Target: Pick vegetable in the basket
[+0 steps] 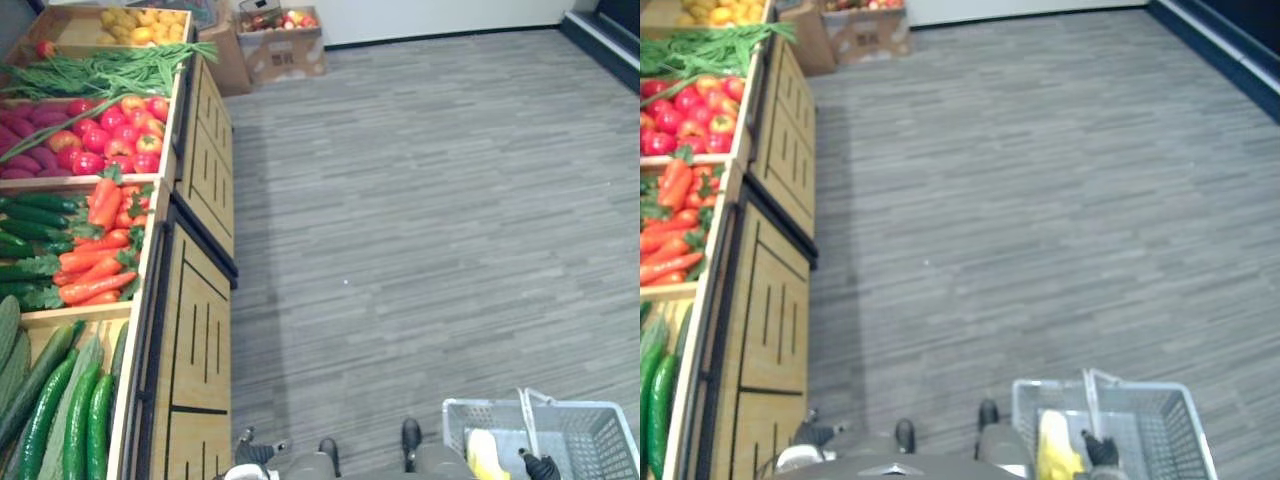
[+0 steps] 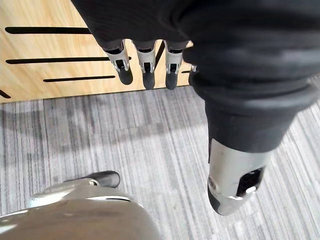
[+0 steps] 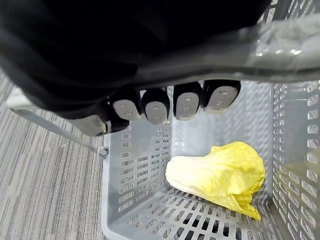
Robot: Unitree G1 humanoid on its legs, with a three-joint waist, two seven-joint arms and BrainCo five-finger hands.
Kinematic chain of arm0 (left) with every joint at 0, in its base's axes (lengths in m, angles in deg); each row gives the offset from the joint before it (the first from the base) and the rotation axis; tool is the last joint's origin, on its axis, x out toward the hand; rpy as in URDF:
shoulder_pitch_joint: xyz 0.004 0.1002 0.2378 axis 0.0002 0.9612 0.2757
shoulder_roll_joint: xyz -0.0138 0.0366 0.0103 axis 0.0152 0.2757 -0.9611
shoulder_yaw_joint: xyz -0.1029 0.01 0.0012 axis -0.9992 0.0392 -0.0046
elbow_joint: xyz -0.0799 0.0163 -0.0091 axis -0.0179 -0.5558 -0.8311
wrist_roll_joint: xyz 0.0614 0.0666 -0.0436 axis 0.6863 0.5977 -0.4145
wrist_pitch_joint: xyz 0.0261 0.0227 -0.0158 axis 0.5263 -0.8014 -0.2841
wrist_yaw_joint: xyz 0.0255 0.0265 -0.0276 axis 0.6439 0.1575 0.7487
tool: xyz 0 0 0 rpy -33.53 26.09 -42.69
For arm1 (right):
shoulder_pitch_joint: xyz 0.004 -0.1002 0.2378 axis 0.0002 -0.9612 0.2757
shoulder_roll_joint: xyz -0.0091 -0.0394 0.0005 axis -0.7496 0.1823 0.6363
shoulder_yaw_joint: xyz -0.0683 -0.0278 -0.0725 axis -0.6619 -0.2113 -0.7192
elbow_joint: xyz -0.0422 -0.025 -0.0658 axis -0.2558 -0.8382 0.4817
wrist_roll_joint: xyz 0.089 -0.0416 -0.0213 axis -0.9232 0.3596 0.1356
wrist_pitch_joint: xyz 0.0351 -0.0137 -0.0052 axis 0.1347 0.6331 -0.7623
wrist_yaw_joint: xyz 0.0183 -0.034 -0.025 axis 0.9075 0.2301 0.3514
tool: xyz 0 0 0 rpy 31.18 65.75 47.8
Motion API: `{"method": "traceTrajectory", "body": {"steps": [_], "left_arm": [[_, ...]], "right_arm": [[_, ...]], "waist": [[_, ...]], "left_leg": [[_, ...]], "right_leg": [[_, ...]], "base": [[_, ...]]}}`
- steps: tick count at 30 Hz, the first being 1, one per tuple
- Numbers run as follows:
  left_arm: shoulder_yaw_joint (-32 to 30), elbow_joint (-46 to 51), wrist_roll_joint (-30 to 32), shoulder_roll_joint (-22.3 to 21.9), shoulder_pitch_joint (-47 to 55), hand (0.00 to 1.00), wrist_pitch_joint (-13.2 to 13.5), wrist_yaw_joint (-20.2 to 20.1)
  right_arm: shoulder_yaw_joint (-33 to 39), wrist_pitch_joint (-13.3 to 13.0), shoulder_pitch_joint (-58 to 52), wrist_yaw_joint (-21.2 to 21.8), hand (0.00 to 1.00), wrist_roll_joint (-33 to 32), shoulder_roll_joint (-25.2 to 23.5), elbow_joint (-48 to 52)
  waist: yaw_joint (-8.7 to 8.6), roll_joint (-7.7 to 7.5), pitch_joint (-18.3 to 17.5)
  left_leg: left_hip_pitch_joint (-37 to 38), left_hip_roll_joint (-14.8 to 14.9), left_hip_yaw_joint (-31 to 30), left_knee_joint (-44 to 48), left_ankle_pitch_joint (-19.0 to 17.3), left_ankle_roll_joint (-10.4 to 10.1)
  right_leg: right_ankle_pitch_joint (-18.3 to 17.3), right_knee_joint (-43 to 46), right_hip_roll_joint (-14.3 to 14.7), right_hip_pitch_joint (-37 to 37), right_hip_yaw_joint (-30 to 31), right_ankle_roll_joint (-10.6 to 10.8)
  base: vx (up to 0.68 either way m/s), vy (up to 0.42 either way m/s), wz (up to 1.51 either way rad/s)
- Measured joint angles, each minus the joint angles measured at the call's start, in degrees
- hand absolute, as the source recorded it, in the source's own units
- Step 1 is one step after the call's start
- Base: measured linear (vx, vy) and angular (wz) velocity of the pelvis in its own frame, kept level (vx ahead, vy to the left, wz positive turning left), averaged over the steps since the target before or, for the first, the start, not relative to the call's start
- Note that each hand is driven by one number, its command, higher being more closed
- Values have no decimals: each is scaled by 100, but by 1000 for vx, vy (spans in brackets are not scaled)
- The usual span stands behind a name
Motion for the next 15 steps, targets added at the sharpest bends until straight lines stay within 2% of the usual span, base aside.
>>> {"method": "traceTrajectory", "body": {"steps": [2,4,5,6,7,8,9,10,12,14,15], "left_arm": [[90,1,8,49,-6,0,3,-4],[197,7,11,83,-11,0,7,-16],[274,17,12,96,-13,0,9,-16],[353,26,16,121,-10,0,14,-25],[373,28,17,200,-10,0,13,-35],[378,18,21,254,-1,0,3,-47],[367,24,28,269,3,0,0,-51],[359,24,29,266,19,0,-3,-50],[296,23,29,202,9,0,-16,-32],[162,24,36,122,-36,0,-41,-18],[-30,26,130,69,-79,0,-85,-1]], "right_arm": [[23,1,11,1,100,1,-7,0],[113,-11,11,-3,100,-2,-63,15],[195,-14,5,-10,100,-5,-119,112],[237,-12,-19,-27,100,-10,-172,261],[244,-13,-22,-32,100,-14,-237,327],[250,-15,-30,-39,100,-13,-362,410],[240,-24,-34,-43,100,-10,-442,460],[219,-26,-16,-43,100,-10,-461,461],[193,-47,44,-43,100,-11,-456,508],[200,-69,51,-43,100,-16,-464,541],[231,-66,-10,-43,100,-26,-499,604]], "waist": [[11,-43,1],[39,-90,7],[79,-93,11],[84,-178,43],[81,-235,42],[91,-376,69],[87,-383,87],[104,-406,91],[102,-289,97],[87,-210,103],[96,-209,105]], "left_leg": [[93,-55,12,46,-33,55],[204,-104,101,162,-39,64],[297,-117,163,220,-69,116],[393,-173,173,265,-129,205],[418,-218,168,326,-189,252],[610,-277,167,299,-279,329],[788,-261,164,224,-425,389],[858,-248,164,200,-459,401],[916,41,175,216,-678,336],[924,249,163,202,-756,225],[976,372,153,192,-871,82]], "right_leg": [[-147,369,-67,-58,4,65],[-309,1131,-167,-242,19,177],[-345,1942,-211,-544,43,203],[-336,2819,-296,-891,48,189],[-324,3222,-372,-1045,53,172],[-263,3837,-485,-1239,77,199],[-330,4259,-533,-1432,14,165],[-398,4282,-539,-1480,-18,62],[-539,3636,-382,-1726,-329,54],[-447,2658,-242,-1790,-434,129],[-334,1703,-219,-1838,-405,300]], "base": [[202,115,6],[111,86,2],[77,90,4],[69,80,12],[99,54,20],[148,4,15],[161,-9,5],[175,-39,0],[167,-78,-5],[229,-151,2],[357,-241,5]]}}
